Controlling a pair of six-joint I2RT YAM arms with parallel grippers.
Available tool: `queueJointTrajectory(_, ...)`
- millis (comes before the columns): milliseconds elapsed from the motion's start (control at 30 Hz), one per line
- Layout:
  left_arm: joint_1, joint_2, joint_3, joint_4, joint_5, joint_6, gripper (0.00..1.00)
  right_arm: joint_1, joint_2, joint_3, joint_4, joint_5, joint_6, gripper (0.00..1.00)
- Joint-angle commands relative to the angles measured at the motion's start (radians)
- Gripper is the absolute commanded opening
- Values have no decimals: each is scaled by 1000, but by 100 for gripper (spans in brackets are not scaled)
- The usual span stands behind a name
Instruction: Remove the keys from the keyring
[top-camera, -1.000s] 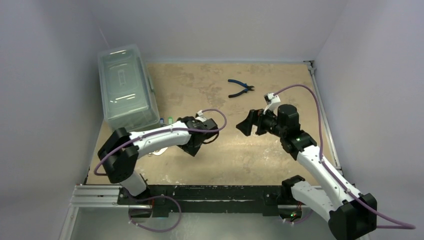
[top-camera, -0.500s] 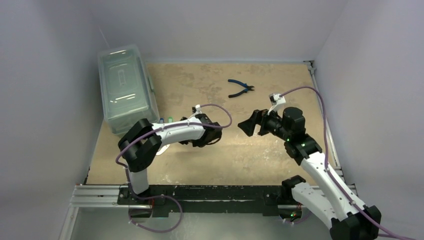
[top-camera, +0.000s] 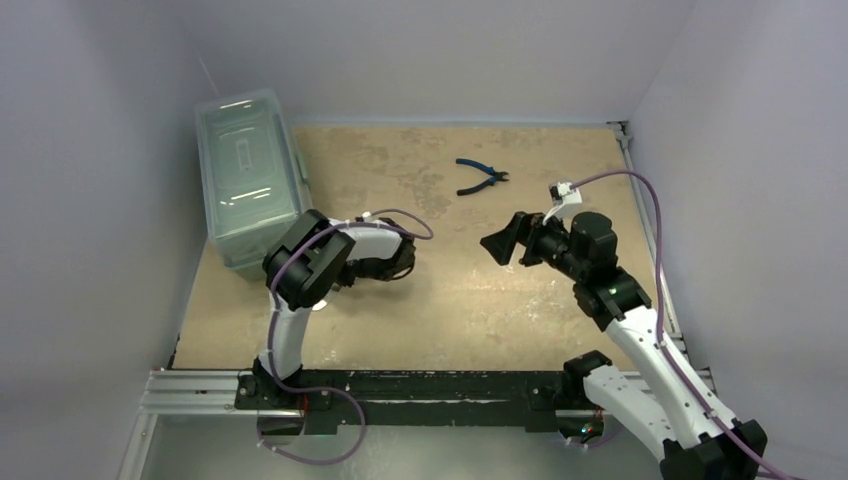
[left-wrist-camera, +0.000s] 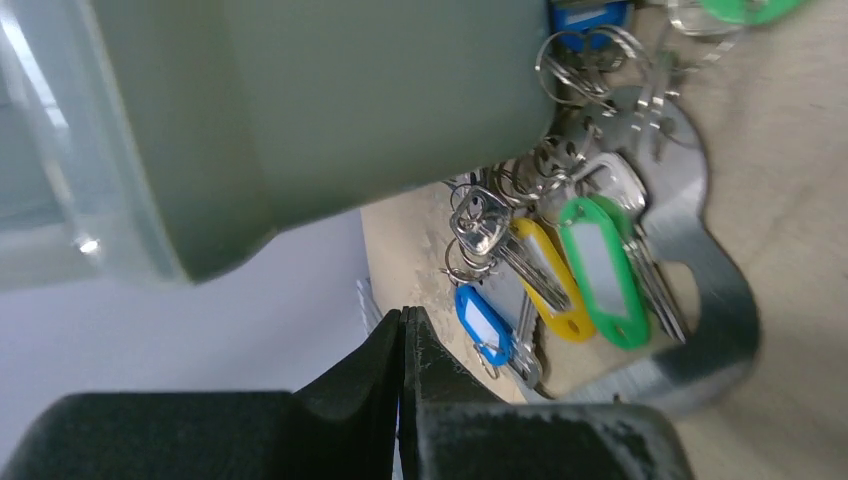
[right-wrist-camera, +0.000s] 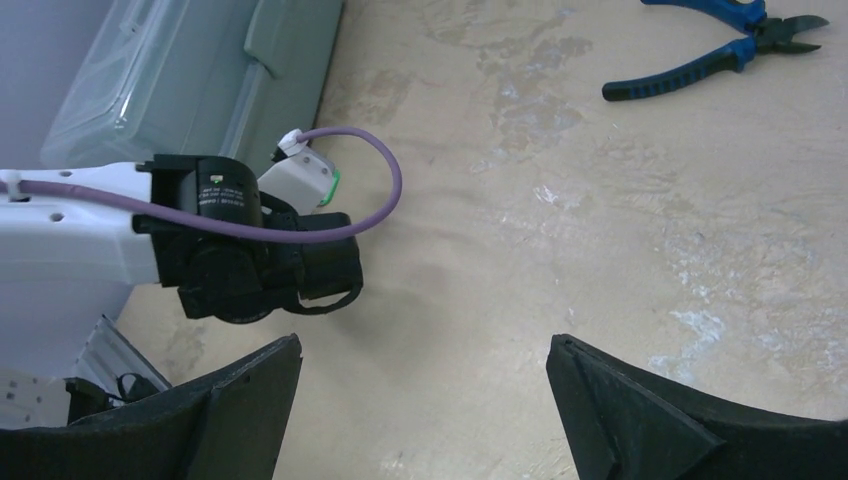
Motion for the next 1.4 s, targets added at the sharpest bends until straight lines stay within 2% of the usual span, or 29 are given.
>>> queueJointTrajectory(0, 46, -30, -41, 87, -8, 47, 0, -1, 14, 69, 13, -2, -9, 99)
queueJointTrajectory(200, 49, -59, -99, 254, 69, 169, 0, -1, 14, 71, 19, 4, -9, 99)
queueJointTrajectory(333, 60, -147, -135, 384, 191, 312, 0, -1, 5, 83, 9, 5, -9, 99)
queueJointTrajectory(500, 77, -129, -149, 462, 302, 418, 0, -1, -16, 107, -27, 23, -15, 99)
queueJointTrajectory(700, 78, -131, -150, 495, 358, 468, 0, -1, -27, 117, -44, 36, -22, 99)
queueJointTrajectory(767, 73, -141, -142, 514, 428, 486, 0, -1, -31, 121, -48, 36, -23, 99)
queueJointTrajectory(933, -11, -134, -83, 594, 521, 486, 0, -1, -34, 145, -73, 55, -34, 99)
queueJointTrajectory(1067, -63, -20, -16, 583, 487, 467, 0, -1, -45, 160, -104, 77, -49, 99)
queueJointTrajectory(1200, -88, 9, 29, 644, 514, 474, 0, -1, -68, 153, -126, 100, -49, 99)
queueJointTrajectory(1367, -110, 68, 184, 735, 605, 528, 0, -1, -82, 146, -131, 107, -28, 99)
